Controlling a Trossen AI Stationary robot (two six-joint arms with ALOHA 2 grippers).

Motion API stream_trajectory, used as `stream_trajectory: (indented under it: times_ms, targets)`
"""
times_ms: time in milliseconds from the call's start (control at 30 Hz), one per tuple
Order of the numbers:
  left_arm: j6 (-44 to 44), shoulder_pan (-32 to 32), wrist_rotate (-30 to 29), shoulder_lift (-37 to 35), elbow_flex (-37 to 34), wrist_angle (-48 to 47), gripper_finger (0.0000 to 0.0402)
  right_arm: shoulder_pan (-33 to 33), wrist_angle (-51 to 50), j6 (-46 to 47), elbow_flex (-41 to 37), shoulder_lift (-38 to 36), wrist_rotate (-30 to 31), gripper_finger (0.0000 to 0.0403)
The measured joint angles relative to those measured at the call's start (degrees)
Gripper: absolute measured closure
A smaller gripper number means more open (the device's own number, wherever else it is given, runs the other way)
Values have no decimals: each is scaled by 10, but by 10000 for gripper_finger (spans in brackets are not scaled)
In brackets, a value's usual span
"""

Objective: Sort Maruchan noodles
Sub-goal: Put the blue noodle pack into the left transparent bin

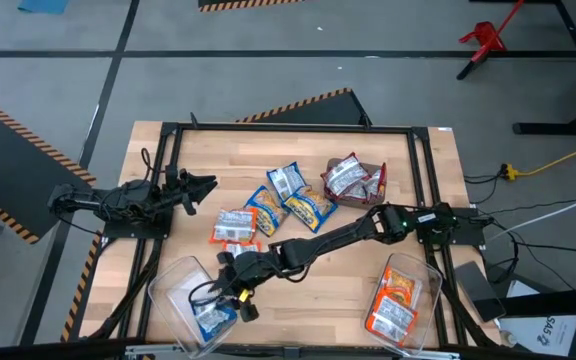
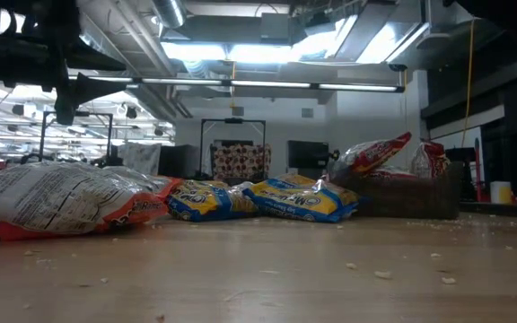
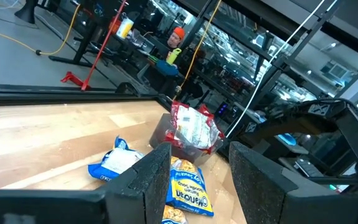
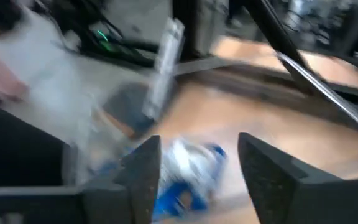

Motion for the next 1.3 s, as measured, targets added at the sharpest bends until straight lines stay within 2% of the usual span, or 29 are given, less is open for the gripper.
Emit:
stream_trajectory:
  times_ms: [200, 333, 433, 567, 733, 900, 1033, 1200, 1300]
  targets:
    - [0, 0, 4, 0, 0, -2, 243, 0, -204, -100, 0, -68, 233, 157]
    - [0, 0, 3, 0, 0, -2, 243, -2, -357, -90, 0, -111, 383, 149]
    - [0, 0, 4, 0, 0, -3, 243, -13, -458, -33, 1, -129, 440, 151]
    - [0, 0, 4, 0, 0, -4, 243, -53, -600, 41, -5, -131, 375, 158]
    - [0, 0, 9, 0, 0, -5, 243, -94, -624, 32, -76, -144, 282, 164]
    - [0, 0, 10, 0, 0, -21, 243, -123, -487, 20, -204, -182, 210, 166]
    - [0, 0, 10, 0, 0, -35, 243, -145, -366, 8, -300, -191, 195, 166]
    - [-1, 0, 10, 0, 0, -35, 243, -163, -282, 1, -366, -188, 207, 166]
    - [-1, 0, 10, 0, 0, -35, 243, -174, -254, -11, -377, -190, 197, 166]
